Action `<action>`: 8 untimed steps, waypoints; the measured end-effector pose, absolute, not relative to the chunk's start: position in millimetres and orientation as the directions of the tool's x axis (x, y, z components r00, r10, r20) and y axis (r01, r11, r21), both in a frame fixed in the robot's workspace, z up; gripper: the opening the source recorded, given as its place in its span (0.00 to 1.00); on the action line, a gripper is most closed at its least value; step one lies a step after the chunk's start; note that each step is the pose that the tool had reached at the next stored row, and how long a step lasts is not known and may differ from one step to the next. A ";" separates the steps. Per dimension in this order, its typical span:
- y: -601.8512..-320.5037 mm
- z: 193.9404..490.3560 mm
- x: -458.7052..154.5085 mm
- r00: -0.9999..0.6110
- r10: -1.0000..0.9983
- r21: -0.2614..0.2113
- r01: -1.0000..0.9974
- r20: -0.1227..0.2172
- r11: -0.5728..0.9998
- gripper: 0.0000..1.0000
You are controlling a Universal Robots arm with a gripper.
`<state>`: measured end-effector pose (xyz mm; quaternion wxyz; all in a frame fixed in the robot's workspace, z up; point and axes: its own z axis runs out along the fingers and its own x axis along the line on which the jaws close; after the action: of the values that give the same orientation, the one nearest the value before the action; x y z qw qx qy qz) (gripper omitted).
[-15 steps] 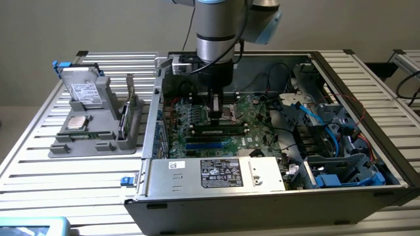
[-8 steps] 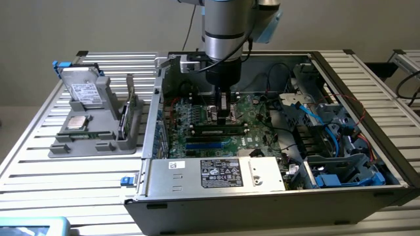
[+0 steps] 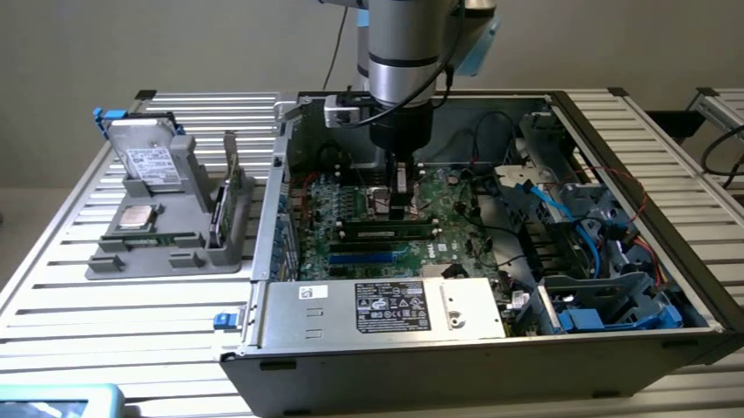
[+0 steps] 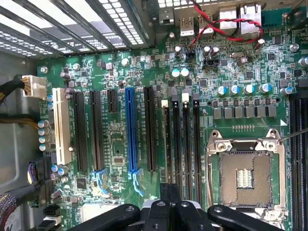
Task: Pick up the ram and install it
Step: 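Press down the ram until it locks into place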
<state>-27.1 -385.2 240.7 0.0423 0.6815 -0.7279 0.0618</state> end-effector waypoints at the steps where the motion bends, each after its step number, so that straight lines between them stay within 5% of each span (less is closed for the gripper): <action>1: -385.2 240.7 -27.1 -0.067 -0.987 -0.032 -0.997 0.146 0.063 0.11; 8: -385.2 240.7 -27.1 -0.109 -0.983 -0.032 -0.994 0.146 0.105 0.11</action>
<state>-27.1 -385.2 240.7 0.0437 0.6661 -0.7420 0.0609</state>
